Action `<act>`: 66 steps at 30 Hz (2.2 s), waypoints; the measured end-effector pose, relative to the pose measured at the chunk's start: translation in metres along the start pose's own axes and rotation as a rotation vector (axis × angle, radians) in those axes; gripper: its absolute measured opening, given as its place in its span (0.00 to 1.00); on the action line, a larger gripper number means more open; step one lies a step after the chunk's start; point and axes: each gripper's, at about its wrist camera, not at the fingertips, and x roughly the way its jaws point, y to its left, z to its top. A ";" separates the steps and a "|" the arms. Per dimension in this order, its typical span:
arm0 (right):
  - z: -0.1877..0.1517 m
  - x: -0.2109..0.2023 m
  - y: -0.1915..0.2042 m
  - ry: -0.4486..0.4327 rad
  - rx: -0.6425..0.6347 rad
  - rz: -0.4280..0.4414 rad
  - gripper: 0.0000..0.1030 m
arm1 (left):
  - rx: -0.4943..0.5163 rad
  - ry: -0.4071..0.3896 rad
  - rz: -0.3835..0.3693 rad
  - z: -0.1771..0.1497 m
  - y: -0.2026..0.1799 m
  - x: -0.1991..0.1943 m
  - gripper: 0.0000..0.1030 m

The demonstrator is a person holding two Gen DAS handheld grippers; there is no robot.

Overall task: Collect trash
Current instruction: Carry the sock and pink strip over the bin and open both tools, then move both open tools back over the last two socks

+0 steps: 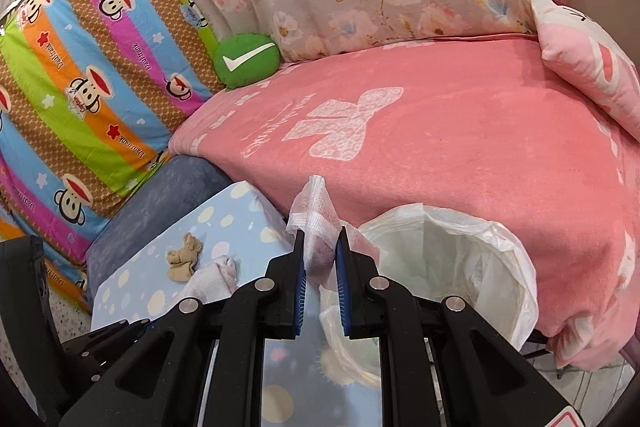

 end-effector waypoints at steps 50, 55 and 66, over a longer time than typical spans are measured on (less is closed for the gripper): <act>-0.012 0.012 0.013 0.030 -0.029 -0.041 0.50 | -0.111 -0.029 0.065 0.002 0.033 0.000 0.68; -0.015 0.016 0.025 0.041 -0.049 -0.032 0.52 | -0.130 -0.034 0.080 -0.001 0.046 -0.002 0.68; -0.029 0.032 0.061 0.079 -0.104 -0.016 0.53 | -0.201 -0.030 0.114 -0.015 0.092 -0.006 0.68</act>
